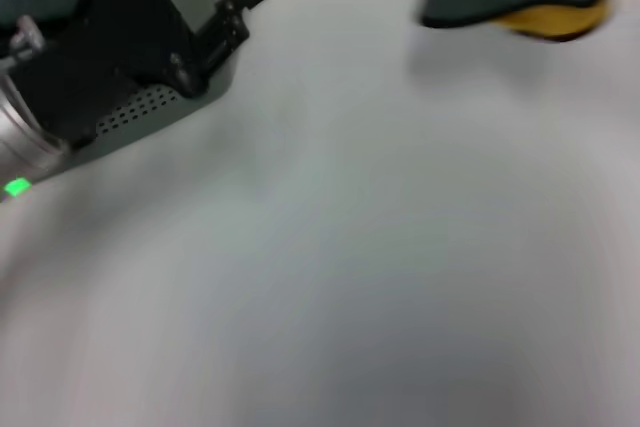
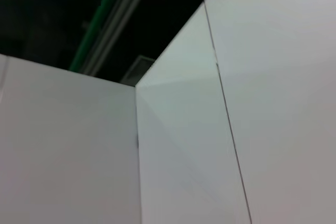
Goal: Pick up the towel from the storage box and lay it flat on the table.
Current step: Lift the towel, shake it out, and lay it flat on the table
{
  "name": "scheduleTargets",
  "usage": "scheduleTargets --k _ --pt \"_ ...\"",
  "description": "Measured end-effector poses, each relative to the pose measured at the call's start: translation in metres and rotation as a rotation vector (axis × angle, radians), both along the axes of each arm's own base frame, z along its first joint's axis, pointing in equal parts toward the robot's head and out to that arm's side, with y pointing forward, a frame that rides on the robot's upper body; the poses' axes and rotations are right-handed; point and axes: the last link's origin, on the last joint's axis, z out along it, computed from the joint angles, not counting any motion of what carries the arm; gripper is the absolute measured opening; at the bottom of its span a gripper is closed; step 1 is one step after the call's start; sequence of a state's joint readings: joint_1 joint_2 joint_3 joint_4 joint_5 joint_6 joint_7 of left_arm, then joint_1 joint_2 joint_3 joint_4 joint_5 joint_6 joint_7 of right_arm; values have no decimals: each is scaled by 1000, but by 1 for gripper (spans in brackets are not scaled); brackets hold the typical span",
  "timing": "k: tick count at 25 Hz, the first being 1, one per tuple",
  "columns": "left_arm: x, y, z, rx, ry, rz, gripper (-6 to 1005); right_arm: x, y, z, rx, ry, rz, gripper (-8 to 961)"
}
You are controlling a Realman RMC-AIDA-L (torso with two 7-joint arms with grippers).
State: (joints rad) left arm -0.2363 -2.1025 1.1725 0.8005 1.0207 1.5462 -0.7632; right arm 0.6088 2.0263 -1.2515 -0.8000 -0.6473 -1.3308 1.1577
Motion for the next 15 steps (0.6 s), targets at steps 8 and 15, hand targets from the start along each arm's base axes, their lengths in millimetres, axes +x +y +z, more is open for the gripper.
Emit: scheduleTargets --k 8,15 --pt "0 -15 -53 531 193 -132 350 -46 25 2 10 19 13 -1" --pt "1 -12 -66 713 285 -129 348 -104 45 -4 -13 19 52 -1"
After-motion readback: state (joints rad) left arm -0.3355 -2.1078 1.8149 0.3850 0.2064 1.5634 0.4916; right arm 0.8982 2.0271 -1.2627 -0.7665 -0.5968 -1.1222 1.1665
